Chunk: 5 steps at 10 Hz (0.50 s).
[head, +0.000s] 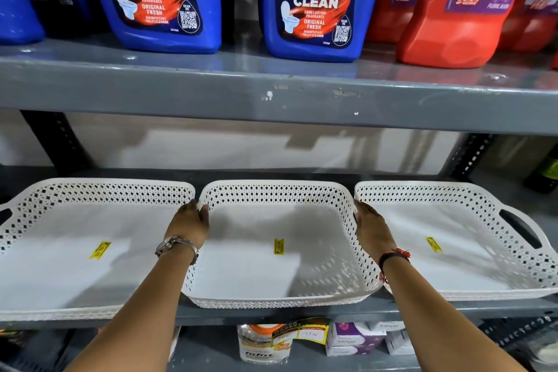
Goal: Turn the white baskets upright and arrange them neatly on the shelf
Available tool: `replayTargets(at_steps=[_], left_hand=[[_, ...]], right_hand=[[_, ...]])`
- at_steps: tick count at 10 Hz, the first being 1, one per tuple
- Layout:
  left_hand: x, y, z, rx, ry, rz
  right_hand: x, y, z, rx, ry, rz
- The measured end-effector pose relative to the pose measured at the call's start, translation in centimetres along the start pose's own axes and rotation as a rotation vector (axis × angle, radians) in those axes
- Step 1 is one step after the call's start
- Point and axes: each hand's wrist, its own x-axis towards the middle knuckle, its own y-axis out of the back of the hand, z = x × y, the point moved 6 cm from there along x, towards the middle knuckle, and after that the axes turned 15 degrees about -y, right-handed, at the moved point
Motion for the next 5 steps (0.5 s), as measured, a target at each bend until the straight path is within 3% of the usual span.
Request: replayTargets(at_steps=[3, 4, 5], left_hand=[[-0.5, 0.1, 0.0, 0.165, 0.000, -0.089], [-0.9, 0.4, 0.6, 0.276, -0.024, -0.097], [-1.2, 0.7, 1.9, 0.340, -0.105, -0.041]], right_hand=[[-0.2, 0.0, 0.2, -0.147, 0.012, -0.053], [-0.5, 0.3, 0.0, -0.232, 0.040, -0.009], [-0.9, 1.8, -1.5, -0.309, 0.116, 0.145]])
